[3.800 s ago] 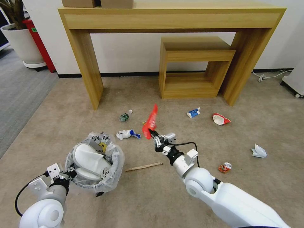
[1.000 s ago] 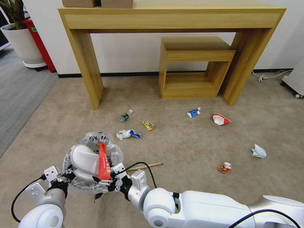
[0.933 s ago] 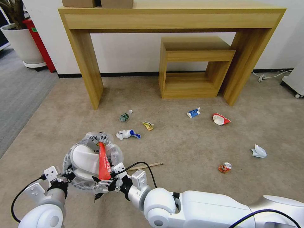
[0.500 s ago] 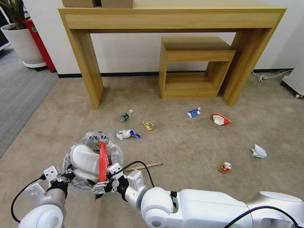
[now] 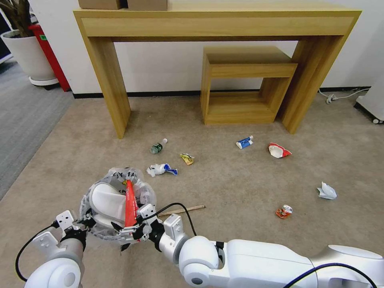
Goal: Pick up the trash bin and place the garbage on the floor into it.
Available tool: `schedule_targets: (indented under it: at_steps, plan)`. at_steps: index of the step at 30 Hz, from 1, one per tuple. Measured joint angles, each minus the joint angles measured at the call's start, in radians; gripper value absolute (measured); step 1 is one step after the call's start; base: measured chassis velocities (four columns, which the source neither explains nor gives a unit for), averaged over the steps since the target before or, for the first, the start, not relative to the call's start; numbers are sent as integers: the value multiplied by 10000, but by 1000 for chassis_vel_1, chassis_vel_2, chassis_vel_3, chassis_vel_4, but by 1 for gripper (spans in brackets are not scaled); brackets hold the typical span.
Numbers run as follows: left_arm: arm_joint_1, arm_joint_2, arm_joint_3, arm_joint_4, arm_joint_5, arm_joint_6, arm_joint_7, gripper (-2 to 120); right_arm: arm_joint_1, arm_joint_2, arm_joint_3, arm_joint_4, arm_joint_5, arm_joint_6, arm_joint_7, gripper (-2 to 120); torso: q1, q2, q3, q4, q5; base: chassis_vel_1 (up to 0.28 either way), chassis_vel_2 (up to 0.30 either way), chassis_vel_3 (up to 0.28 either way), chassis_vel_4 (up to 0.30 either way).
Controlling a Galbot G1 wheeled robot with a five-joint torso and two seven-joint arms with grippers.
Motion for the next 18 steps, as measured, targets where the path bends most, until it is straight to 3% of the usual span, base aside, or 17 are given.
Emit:
schedule_targets:
  at_steps: [8, 18]
  plan:
    - [-64, 110, -49, 68, -56, -1, 3, 0, -111, -19, 651, -208, -450, 698, -619, 100, 0, 0, 0, 0, 0, 0, 0, 0, 0]
    - [-93, 244, -176, 117, -210, 70, -61, 0, -625, -550, 2726, -432, -1496, 1930, -2130, 100, 0, 0, 0, 0, 1, 0, 0, 0, 0]
